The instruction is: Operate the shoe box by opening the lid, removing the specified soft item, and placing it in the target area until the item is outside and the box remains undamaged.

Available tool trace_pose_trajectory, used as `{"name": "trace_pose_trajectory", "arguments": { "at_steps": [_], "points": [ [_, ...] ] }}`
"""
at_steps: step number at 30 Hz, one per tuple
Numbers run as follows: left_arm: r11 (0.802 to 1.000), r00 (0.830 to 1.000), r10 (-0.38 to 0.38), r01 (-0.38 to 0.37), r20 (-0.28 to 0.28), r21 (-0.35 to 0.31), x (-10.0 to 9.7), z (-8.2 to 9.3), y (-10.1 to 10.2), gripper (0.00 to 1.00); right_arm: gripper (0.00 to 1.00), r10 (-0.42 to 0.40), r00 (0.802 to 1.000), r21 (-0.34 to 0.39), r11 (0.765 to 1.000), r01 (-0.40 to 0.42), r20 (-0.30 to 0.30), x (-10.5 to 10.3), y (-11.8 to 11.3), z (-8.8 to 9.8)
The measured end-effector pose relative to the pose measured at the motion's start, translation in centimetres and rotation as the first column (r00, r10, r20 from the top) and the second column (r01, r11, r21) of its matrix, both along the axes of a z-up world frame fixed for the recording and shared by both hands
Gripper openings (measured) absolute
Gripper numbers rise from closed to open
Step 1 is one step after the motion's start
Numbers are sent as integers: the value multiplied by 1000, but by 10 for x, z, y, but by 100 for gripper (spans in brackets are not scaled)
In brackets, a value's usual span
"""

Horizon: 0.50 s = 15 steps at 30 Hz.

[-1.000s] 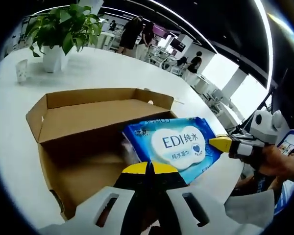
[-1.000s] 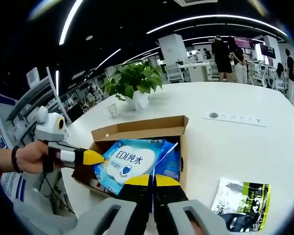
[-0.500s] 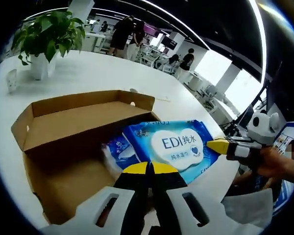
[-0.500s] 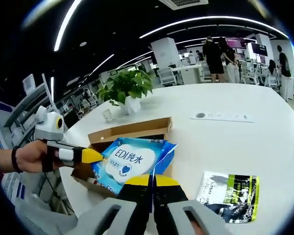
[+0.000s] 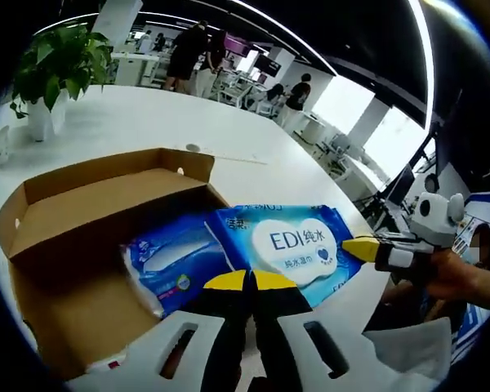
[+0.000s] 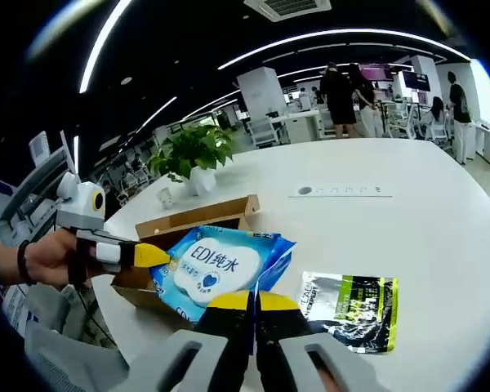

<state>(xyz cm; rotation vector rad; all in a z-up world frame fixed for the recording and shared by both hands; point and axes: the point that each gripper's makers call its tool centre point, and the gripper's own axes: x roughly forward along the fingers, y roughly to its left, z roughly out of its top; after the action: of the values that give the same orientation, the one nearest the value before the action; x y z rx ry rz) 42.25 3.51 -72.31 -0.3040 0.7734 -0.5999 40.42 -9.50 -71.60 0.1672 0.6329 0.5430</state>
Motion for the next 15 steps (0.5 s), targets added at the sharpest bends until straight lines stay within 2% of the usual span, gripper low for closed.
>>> {"name": "trace_pose_trajectory", "arguments": {
  "at_steps": [11,15],
  "points": [
    [998,998,-58,58,-2,10,-3,0,-44,0,0,-55,998,1,998,55,-5,-7,-44,-2],
    [997,997,-72,72,-2,10,-3,0,-54,0,0,-68,998,4,998,68,-7,-8,-55,-4]
  ]
}}
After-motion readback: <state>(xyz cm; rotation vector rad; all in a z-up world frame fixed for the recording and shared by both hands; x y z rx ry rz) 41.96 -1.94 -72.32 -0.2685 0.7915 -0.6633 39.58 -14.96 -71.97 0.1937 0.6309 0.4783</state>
